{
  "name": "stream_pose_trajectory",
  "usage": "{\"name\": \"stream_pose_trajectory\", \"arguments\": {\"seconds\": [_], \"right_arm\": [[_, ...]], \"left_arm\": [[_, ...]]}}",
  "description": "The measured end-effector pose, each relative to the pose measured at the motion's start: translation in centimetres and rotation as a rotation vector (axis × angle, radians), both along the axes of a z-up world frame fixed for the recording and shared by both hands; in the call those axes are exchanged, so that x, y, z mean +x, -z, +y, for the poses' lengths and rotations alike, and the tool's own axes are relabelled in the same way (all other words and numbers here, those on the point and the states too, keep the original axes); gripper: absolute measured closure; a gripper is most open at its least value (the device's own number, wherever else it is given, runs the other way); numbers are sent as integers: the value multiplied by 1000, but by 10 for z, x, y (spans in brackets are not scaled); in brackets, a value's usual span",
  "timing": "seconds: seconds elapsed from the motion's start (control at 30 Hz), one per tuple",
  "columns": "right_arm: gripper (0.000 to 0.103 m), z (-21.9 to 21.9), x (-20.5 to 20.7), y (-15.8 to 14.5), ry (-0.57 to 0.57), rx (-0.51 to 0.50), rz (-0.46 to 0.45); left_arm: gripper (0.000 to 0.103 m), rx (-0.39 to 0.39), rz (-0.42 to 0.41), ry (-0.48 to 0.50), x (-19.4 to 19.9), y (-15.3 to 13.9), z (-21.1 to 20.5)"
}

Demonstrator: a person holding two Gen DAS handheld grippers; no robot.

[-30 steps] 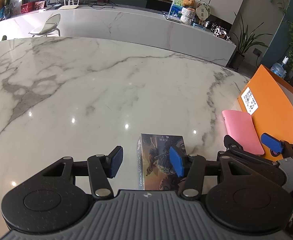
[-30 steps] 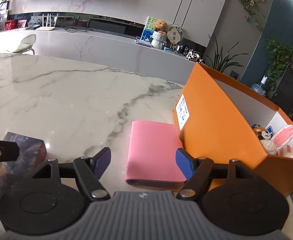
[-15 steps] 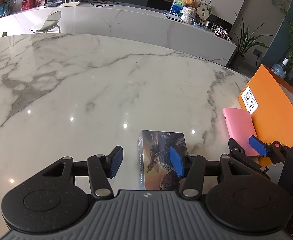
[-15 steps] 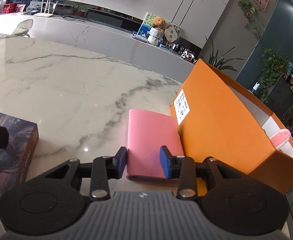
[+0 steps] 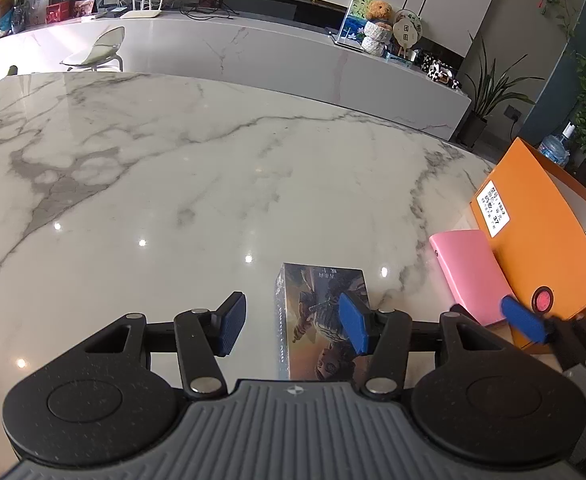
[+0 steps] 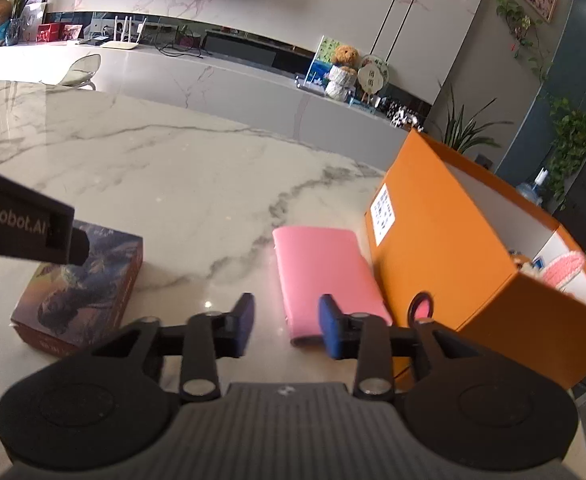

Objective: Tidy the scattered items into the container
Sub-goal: 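Hold the card deck with the left tool while the right tool approaches the pink wallet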

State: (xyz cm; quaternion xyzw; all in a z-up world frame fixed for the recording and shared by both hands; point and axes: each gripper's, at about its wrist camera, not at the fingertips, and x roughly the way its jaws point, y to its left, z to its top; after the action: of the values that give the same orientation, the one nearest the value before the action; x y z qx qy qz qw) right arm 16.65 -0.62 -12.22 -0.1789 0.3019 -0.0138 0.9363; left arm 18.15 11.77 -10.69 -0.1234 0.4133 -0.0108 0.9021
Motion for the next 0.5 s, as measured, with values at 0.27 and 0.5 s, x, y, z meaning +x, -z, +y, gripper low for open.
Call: {"name": "stream_pose_trajectory", "arguments": {"seconds": [0.27, 0.5], "right_arm": [[16, -7, 45, -1, 5, -21, 2], [15, -3, 75, 12, 36, -72, 83]], "left_arm": [[42, -7, -6, -33, 3, -1, 10], [42, -4, 4, -23, 7, 4, 8]]}}
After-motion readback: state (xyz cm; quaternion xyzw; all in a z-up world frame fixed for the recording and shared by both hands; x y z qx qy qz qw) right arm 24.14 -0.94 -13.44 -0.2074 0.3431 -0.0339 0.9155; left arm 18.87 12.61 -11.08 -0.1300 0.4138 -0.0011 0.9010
